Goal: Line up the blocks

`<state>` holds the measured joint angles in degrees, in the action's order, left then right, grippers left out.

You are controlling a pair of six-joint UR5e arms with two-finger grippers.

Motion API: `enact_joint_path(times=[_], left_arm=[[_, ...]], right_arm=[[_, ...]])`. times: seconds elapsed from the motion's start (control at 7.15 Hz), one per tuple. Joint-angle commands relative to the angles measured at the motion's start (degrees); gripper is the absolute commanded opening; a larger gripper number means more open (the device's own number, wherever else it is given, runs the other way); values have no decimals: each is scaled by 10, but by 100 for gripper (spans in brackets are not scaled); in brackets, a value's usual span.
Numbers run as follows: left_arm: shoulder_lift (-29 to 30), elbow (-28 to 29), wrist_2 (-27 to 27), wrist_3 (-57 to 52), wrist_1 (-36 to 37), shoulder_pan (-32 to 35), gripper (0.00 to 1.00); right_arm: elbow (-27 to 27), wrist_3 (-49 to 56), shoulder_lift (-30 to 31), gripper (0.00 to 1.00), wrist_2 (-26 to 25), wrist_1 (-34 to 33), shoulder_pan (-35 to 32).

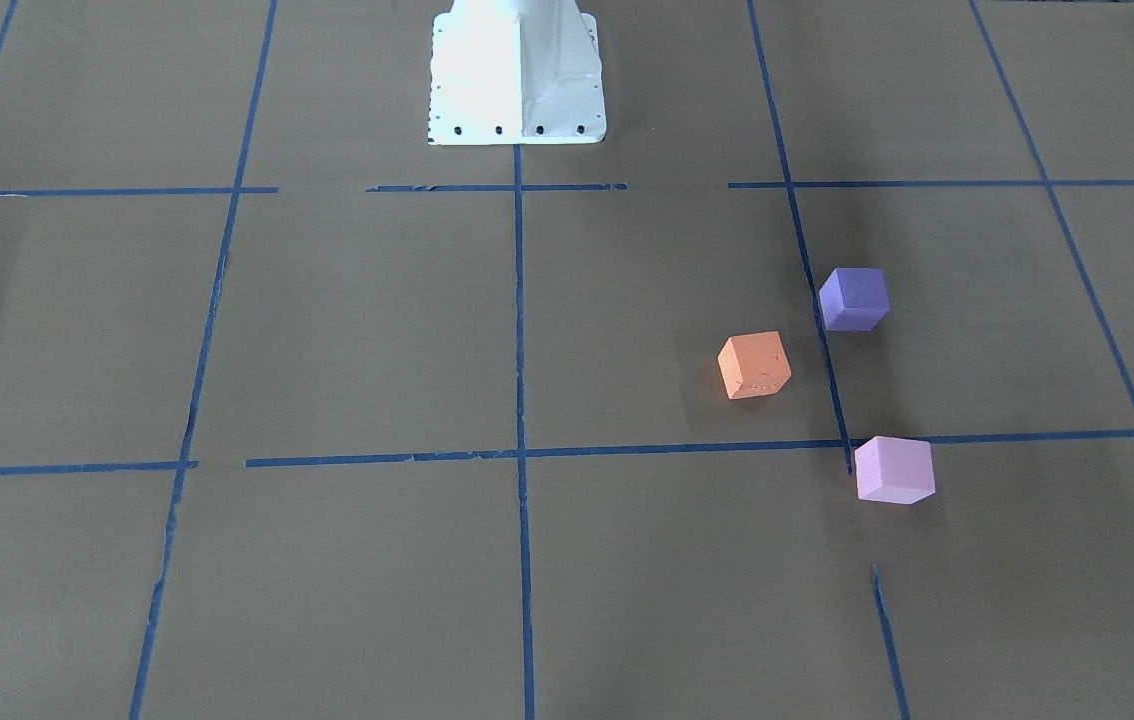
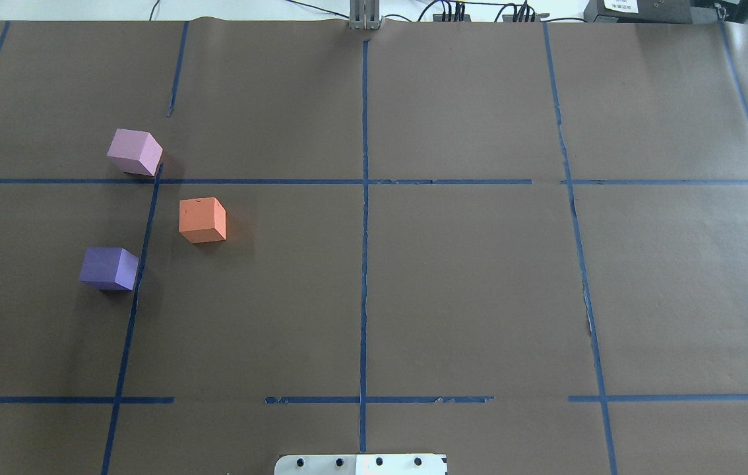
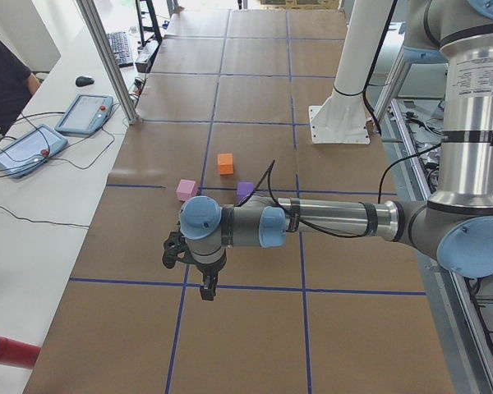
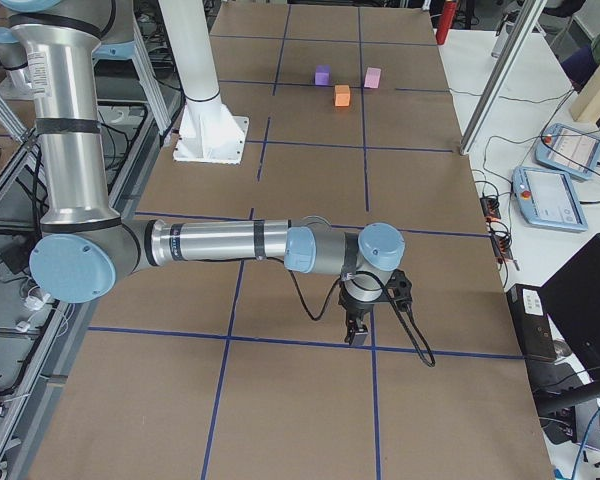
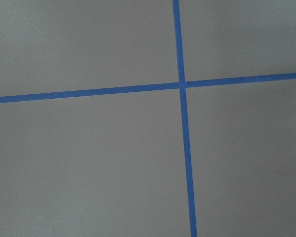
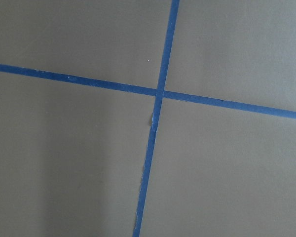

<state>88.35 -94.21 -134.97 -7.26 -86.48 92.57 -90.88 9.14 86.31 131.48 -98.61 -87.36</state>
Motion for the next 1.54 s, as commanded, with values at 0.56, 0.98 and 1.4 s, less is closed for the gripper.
enact_joint_path(times=[0.56, 0.98, 1.4], left_arm=[[-18, -10, -7, 6, -7, -10, 100], [10, -40, -4, 78, -6, -57, 100], [96, -50, -6, 193, -4, -157, 100]], right_arm=[[0, 0, 0, 100, 0, 0, 0], [0, 0, 0, 100, 0, 0, 0], [0, 0, 0, 100, 0, 0, 0]])
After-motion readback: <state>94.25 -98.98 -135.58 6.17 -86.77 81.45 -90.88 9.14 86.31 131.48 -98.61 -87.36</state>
